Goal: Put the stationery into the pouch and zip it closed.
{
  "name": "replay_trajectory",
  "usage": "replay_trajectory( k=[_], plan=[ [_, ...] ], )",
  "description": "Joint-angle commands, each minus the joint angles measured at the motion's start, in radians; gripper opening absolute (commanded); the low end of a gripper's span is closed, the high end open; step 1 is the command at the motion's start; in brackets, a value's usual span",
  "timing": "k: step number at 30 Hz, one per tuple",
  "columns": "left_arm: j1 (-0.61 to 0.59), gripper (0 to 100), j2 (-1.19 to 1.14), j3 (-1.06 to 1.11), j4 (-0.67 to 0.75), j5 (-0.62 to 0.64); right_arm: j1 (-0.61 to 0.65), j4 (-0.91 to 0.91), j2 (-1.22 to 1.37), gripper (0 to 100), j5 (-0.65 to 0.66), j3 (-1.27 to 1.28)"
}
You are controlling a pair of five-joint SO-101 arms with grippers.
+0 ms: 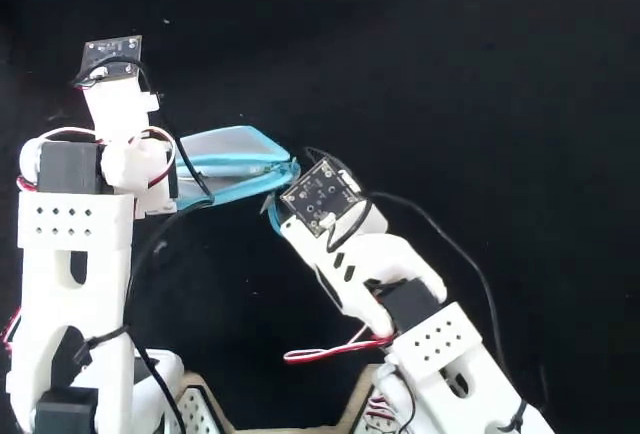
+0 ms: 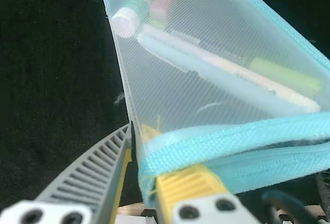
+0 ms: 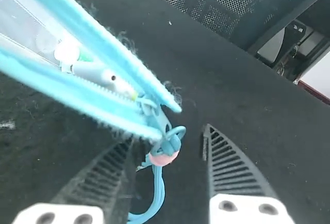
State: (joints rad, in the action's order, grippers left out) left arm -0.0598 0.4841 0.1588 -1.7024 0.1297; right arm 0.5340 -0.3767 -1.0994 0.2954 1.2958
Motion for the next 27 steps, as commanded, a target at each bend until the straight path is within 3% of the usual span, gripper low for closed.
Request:
replay_trajectory(
  k=[1, 14, 27],
  plan=[
    [-0.004, 3, -0.008, 0.016, 0.003, 0.005, 0.009, 0.025, -0.015, 17.3, 0.008, -0.007],
    [-0.004, 3, -0.008, 0.016, 0.002, 0.003, 0.003, 0.034, 0.193, 16.9, 0.009, -0.110],
    [-0.004, 3, -0.008, 0.016, 0.002, 0.002, 0.000, -0.031, 0.061, 13.5, 0.012, -0.114]
  ],
)
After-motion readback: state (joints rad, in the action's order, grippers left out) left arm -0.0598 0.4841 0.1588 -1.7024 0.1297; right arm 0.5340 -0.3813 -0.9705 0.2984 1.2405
